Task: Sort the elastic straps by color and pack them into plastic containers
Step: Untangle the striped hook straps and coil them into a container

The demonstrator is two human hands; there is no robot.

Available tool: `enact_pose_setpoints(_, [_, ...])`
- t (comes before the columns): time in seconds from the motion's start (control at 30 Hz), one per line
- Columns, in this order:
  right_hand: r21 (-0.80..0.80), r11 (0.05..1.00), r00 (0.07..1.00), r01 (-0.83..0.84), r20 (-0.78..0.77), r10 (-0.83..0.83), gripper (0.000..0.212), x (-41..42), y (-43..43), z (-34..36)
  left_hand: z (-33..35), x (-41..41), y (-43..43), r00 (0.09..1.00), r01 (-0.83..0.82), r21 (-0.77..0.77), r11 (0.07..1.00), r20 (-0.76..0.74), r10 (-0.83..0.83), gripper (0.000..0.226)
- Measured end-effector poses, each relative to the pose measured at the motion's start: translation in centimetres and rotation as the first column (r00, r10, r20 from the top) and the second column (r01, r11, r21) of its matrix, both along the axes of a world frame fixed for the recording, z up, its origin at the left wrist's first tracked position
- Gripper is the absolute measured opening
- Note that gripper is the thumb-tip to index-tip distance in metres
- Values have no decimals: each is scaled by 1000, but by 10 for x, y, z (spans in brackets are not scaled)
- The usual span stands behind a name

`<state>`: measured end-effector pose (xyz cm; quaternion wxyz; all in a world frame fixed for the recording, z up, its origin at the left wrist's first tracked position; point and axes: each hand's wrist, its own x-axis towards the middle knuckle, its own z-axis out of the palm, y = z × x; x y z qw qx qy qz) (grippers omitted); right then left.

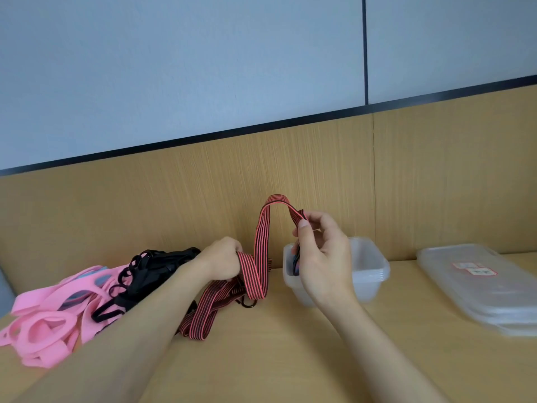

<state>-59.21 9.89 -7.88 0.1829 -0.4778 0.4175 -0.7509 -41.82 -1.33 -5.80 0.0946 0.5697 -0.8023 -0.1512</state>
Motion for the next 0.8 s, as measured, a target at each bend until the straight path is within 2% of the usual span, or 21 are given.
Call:
enact_pose_setpoints(0.1, [9, 1000, 1000, -17, -22, 17, 12, 2, 0, 0, 17, 4, 4, 988, -25, 67, 997, -151, 35, 13])
enact_pose_setpoints(0.23, [10, 1000, 999, -25, -42, 25, 14, 3, 0, 0, 37, 10, 5, 976, -64, 158, 985, -197, 95, 29])
enact_pose_setpoints(0.3, [20, 999, 998, -39, -46, 40, 14, 3, 0, -1, 45, 11, 6, 981, -64, 139, 988, -171, 88, 33])
enact_pose_setpoints(0.43, [17, 999, 995, -40, -91, 41, 15, 3, -1, -4, 58, 10, 10, 974, -68, 119, 991, -209, 92, 28])
enact_pose_setpoints(0.6, [36, 997, 988, -61, -142, 66, 13, 5, -4, -8, 73, 16, 13, 987, -33, 55, 998, -157, 42, 19])
enact_pose_setpoints(0.8, [31, 998, 985, -60, -160, 64, 13, 4, -5, -9, 103, 23, 27, 965, 96, 13, 995, -247, -89, 23])
